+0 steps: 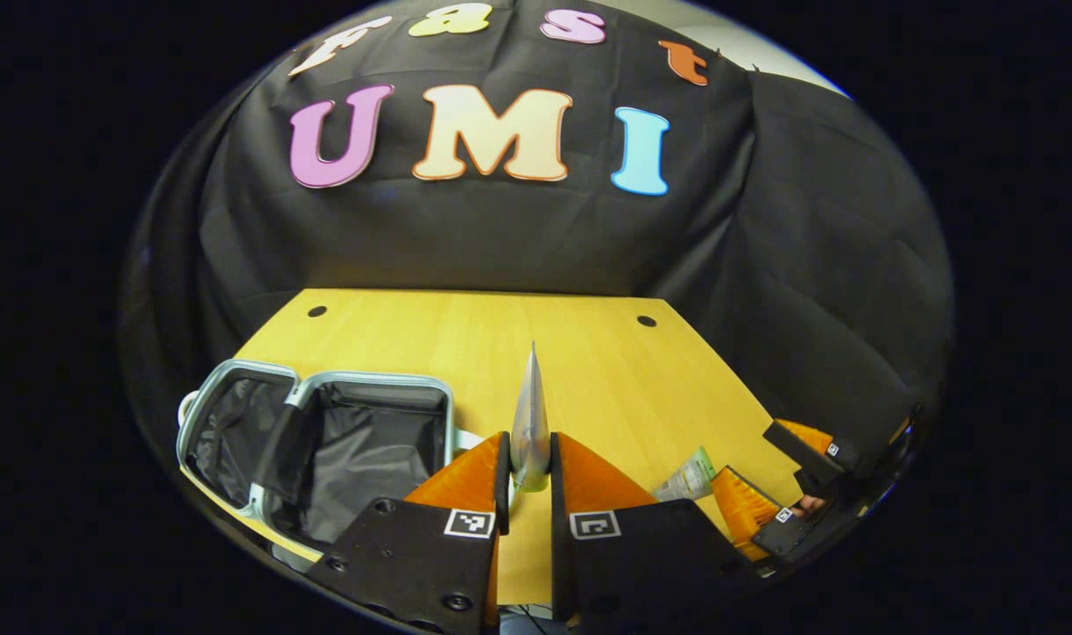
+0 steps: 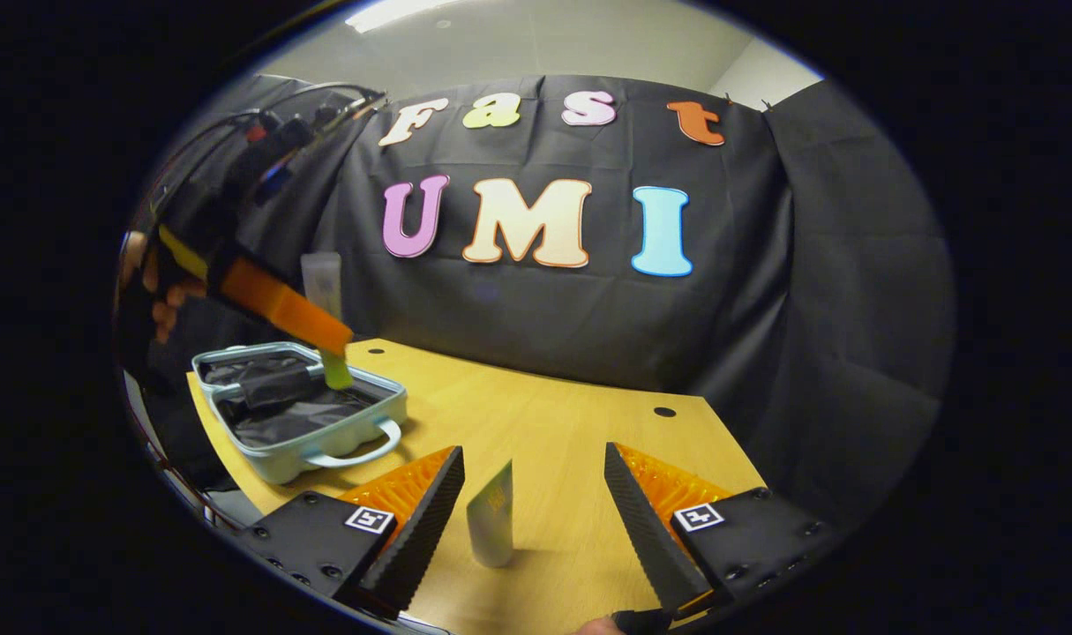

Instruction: First open the suitcase, pack the skin care products into it, and then close the suitcase.

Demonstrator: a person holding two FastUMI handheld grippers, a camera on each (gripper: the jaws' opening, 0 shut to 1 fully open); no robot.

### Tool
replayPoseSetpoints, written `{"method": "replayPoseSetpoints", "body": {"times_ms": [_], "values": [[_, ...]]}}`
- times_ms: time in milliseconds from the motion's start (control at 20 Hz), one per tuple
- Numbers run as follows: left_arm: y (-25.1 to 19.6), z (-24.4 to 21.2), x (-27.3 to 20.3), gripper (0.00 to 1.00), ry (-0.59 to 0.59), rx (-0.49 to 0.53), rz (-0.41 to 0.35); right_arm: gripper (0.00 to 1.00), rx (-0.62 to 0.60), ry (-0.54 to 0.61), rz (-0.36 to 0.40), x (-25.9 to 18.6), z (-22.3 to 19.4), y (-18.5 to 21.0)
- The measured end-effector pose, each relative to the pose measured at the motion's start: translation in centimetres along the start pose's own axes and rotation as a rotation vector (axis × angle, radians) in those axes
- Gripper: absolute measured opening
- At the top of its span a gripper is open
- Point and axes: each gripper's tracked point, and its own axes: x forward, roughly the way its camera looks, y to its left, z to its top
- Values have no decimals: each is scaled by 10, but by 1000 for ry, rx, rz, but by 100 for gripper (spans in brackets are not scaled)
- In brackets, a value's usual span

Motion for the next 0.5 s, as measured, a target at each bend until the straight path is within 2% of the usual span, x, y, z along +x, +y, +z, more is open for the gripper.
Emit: {"method": "replayPoseSetpoints", "body": {"times_ms": [250, 500], "values": [[32, -2, -30, 17, -11, -12, 78, 99, 40, 96, 37, 21, -41, 14], [60, -4, -51, 16, -7, -26, 146, 99, 109, 185, 19, 40, -72, 14]]}}
